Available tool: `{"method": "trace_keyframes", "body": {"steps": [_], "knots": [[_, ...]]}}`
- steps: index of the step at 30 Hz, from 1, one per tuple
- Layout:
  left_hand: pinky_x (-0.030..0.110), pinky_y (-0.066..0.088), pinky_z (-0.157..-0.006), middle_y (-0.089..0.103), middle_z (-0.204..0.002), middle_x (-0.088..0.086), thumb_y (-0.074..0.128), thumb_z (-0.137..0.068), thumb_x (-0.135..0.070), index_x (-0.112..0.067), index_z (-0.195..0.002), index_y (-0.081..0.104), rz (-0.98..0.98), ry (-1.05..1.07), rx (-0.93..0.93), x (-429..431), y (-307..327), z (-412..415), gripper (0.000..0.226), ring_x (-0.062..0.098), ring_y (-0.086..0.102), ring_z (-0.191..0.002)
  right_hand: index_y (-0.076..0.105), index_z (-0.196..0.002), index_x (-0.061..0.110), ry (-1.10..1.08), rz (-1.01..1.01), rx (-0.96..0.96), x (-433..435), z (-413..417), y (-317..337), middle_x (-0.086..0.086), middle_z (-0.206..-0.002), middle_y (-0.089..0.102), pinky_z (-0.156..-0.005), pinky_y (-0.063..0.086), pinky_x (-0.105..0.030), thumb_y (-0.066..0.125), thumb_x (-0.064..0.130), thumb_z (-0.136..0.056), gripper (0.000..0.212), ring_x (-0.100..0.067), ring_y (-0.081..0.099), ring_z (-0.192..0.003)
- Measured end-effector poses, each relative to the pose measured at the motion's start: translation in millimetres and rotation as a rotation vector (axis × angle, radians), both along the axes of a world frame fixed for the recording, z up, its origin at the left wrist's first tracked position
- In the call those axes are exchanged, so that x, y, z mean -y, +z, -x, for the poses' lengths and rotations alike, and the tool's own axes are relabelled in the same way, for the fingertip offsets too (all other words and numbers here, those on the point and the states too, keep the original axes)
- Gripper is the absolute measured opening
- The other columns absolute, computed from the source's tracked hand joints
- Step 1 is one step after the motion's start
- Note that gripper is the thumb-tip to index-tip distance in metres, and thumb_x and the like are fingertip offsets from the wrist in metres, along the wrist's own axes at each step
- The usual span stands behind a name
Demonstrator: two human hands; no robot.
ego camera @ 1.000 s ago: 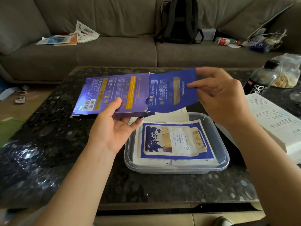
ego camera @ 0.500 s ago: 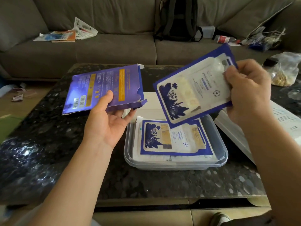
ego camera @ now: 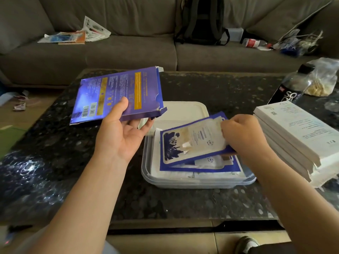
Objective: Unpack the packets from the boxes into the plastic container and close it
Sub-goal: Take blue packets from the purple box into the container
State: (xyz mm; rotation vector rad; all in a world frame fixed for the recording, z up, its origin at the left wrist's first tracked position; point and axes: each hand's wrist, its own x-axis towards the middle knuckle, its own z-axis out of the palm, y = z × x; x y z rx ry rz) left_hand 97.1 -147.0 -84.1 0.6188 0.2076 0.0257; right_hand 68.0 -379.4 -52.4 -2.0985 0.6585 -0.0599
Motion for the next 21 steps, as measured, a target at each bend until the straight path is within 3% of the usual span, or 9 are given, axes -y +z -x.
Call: {"method": "trace_keyframes", "body": {"steps": [3, 6, 8, 11, 14, 17, 21], "knots": [[0.059, 0.053, -0.102, 0.075, -0.126, 0.009, 0.069, -0.097, -0.020, -0.017, -0.127, 0.051, 0.008, 0.001, 0.002, -0.3, 0.7, -0.6, 0.036, 0.029, 0.074, -0.113, 0.059, -0.087, 0.015, 0.127, 0.533, -0.157, 6.2, 7.3, 6.0, -0.003, -0.078, 0.062, -0.050, 0.037, -0.026, 0.057, 0.035, -0.097, 0.022, -0.017, 0.057, -0.063], [0.059, 0.054, -0.100, 0.076, -0.123, 0.008, 0.069, -0.098, -0.020, -0.017, -0.126, 0.051, 0.013, -0.006, 0.009, 1.1, 1.5, -0.9, 0.033, 0.029, 0.074, -0.112, 0.054, -0.102, 0.016, 0.223, 0.923, -0.281, 3.9, 13.9, 6.2, -0.005, -0.097, 0.062, -0.062, 0.042, -0.033, 0.062, 0.033, -0.093, 0.021, -0.023, 0.058, -0.080], [0.058, 0.055, -0.098, 0.078, -0.115, 0.006, 0.068, -0.098, -0.020, -0.016, -0.125, 0.052, 0.002, -0.008, 0.010, 3.0, 2.3, 0.1, 0.031, 0.027, 0.075, -0.110, 0.051, -0.115, 0.016, 0.298, 0.951, -0.174, -1.4, 13.6, 3.7, -0.008, -0.110, 0.059, -0.069, 0.049, -0.037, 0.062, 0.034, -0.093, 0.031, -0.027, 0.058, -0.094], [0.058, 0.056, -0.096, 0.079, -0.108, 0.002, 0.067, -0.099, -0.019, -0.017, -0.127, 0.052, -0.023, -0.014, 0.016, 5.7, 2.7, 2.6, 0.032, 0.024, 0.076, -0.108, 0.052, -0.130, 0.023, 0.608, 0.773, 0.021, -12.3, 6.6, -5.9, -0.003, -0.129, 0.056, -0.086, 0.053, -0.035, 0.059, 0.050, -0.094, 0.046, -0.022, 0.057, -0.110], [0.056, 0.057, -0.091, 0.080, -0.100, -0.001, 0.066, -0.100, -0.019, -0.017, -0.128, 0.052, -0.042, -0.017, 0.018, 7.3, 3.0, 5.3, 0.031, 0.023, 0.077, -0.107, 0.039, -0.147, 0.033, 0.880, 0.608, -0.041, -23.9, -1.3, -21.2, 0.007, -0.151, 0.045, -0.103, 0.045, -0.036, 0.052, 0.064, -0.093, 0.064, -0.018, 0.048, -0.133], [0.054, 0.056, -0.089, 0.080, -0.096, -0.003, 0.064, -0.100, -0.019, -0.017, -0.126, 0.050, -0.058, -0.023, 0.022, 8.9, 3.0, 7.7, 0.030, 0.022, 0.077, -0.106, 0.022, -0.155, 0.038, 1.029, 0.695, -0.061, -27.6, -7.8, -36.0, 0.007, -0.161, 0.032, -0.119, 0.029, -0.047, 0.038, 0.075, -0.090, 0.076, -0.022, 0.033, -0.146], [0.053, 0.055, -0.090, 0.079, -0.089, -0.006, 0.063, -0.101, -0.019, -0.017, -0.126, 0.050, -0.084, -0.027, 0.024, 10.0, 2.9, 8.2, 0.028, 0.022, 0.077, -0.105, 0.004, -0.157, 0.045, 1.145, 0.787, -0.094, -22.7, -10.7, -43.0, 0.009, -0.167, 0.012, -0.121, 0.019, -0.049, 0.027, 0.087, -0.079, 0.091, -0.024, 0.017, -0.152]]}}
